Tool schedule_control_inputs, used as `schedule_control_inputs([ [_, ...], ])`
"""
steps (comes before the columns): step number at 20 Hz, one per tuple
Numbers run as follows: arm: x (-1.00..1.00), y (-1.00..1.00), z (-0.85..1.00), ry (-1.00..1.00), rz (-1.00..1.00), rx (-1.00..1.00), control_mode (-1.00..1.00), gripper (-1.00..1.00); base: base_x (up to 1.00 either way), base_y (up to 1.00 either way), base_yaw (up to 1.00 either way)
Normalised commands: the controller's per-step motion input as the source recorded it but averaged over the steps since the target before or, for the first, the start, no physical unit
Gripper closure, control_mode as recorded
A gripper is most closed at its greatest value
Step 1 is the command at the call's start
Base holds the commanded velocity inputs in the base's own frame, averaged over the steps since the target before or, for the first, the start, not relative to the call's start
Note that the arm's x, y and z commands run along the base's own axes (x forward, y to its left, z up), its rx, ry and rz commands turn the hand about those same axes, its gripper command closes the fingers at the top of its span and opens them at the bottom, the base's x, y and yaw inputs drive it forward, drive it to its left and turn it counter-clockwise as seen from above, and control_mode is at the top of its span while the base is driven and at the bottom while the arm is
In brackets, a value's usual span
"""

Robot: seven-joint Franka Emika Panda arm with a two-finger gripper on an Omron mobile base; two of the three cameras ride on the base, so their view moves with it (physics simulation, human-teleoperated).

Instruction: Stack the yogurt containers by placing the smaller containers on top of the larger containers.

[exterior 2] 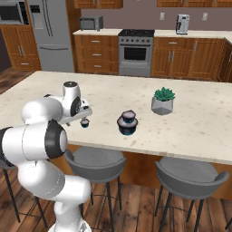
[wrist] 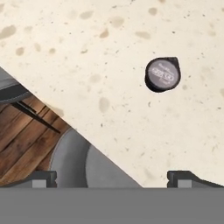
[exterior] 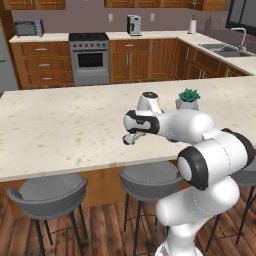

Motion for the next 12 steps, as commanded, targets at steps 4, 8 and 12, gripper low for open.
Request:
schedule_control_inputs([
  [4, 0.07, 0.00, -0.05, 0.00, 0.03, -0.02, -1.00, -1.00, 0.00, 0.00, 0.00],
  [8, 0.11, 0.00, -0.03, 0.00, 0.03, -0.01, -1.00, -1.00, 0.00, 0.00, 0.00],
  [12, 0.14, 0.00, -0.06, 0.00, 0.04, 0.00, -1.00, -1.00, 0.00, 0.00, 0.00],
])
